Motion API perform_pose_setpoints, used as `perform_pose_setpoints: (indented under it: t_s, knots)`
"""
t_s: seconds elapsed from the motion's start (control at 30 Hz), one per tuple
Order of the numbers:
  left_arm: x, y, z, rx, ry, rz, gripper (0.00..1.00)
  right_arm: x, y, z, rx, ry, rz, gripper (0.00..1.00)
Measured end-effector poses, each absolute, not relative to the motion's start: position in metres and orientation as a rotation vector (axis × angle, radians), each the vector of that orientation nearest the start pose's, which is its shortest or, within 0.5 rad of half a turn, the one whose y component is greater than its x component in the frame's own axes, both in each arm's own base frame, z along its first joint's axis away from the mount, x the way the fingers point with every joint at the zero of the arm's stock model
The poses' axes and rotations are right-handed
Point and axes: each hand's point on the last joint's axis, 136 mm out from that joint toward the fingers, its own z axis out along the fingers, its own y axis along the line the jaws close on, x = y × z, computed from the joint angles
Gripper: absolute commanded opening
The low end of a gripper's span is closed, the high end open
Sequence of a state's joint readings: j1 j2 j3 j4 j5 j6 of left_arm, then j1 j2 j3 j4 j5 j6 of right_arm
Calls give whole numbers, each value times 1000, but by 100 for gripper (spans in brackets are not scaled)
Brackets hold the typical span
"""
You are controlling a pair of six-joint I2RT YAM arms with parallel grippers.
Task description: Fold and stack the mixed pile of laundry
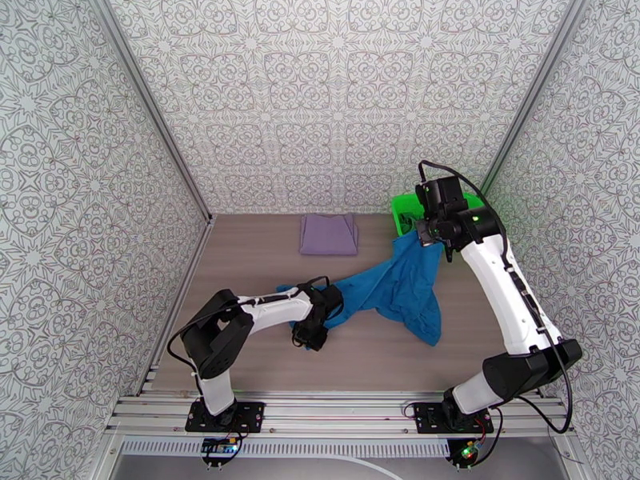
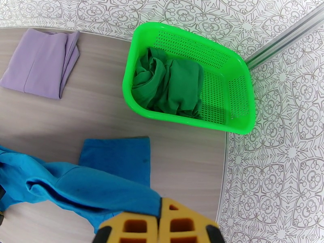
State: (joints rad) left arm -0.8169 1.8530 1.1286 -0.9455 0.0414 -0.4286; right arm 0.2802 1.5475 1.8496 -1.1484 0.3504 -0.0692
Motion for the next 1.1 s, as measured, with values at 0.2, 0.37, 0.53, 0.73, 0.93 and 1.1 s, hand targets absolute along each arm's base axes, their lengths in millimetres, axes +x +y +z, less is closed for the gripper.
perform_pose_setpoints:
  t_s: [0.2,0.37,0.53,0.73,0.93,1.1]
  knots:
    - [209,-215,14,566,3105,66,0,380,48,339,-246,2338,-317,0]
    - [250,-186,65,432,2899,230,0,366,44,363,-227,2288,-301,0]
    - [293,-181,271,215,2455,13,0,343,38,420,-188,2177,-266,0]
    - [251,-85,490,-70,1981,-157,0,298,25,509,-123,1969,-204,0]
    - [215,-27,543,-164,1847,-98,0,260,18,549,-107,1852,-162,0]
    - [241,-27,525,-142,1930,-2,0,274,20,547,-118,1866,-187,0]
